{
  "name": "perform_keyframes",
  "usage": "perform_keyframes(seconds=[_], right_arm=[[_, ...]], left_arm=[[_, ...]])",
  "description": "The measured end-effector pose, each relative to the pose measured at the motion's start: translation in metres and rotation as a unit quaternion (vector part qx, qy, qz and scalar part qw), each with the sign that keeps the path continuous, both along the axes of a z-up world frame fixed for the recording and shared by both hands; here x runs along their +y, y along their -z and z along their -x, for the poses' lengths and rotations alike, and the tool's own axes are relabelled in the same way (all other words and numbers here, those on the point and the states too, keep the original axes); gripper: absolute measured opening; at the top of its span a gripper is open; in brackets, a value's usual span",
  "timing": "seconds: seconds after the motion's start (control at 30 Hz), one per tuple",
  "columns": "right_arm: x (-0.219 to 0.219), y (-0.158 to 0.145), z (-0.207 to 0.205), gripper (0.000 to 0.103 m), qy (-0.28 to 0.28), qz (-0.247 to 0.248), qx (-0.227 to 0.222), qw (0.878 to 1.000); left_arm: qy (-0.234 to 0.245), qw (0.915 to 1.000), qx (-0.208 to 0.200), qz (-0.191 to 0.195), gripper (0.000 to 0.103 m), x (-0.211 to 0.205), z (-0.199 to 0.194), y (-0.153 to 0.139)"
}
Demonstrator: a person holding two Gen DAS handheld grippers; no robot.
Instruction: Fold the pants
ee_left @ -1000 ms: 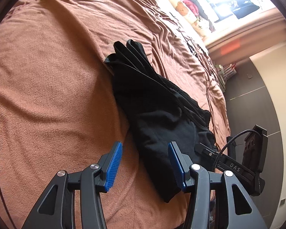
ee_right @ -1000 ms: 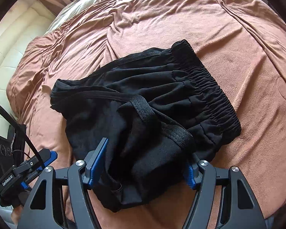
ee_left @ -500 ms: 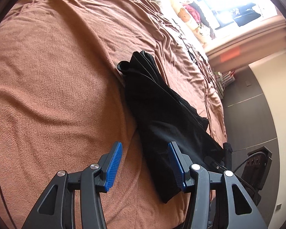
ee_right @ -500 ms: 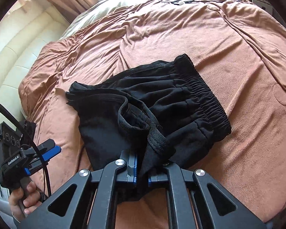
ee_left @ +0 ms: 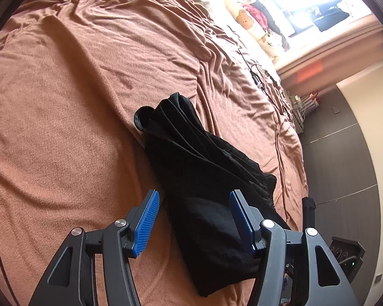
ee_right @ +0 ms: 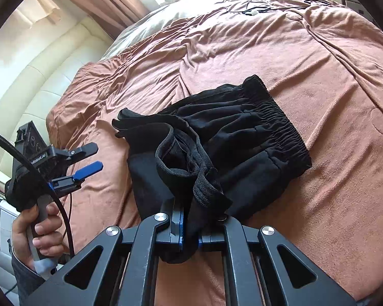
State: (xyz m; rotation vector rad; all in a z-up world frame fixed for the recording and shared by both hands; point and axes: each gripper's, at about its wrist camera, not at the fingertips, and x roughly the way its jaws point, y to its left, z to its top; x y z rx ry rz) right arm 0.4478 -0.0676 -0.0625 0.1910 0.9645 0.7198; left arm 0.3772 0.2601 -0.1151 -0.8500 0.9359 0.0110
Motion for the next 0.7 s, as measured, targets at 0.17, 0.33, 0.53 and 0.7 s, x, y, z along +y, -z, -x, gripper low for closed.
perform_keyframes(seconds=[0.17, 0.33, 0.53, 0.7], right_arm=[[-0.002, 0.004, 0.005, 0.004, -0.006, -0.005, -0.003, 1.0], [0.0, 0.003, 0.005, 0.004, -0.009, -0.009, -0.005, 1.0], [0.0, 0.005, 0.006, 0.004, -0.015, -0.017, -0.006, 1.0], [0.0, 0.008, 0.007, 0.004, -0.02, -0.021, -0.01, 1.0]], left_arm=[[-0.002, 0.9998, 0.018, -0.003, 0.083, -0.002, -0.028, 0.008], [-0.008, 0.999, 0.043, -0.004, 0.093, -0.005, -0.049, 0.019], [-0.026, 0.9962, 0.072, -0.04, 0.093, -0.001, -0.069, 0.025], [-0.061, 0.9917, 0.095, -0.061, 0.093, 0.017, -0.081, 0.028]])
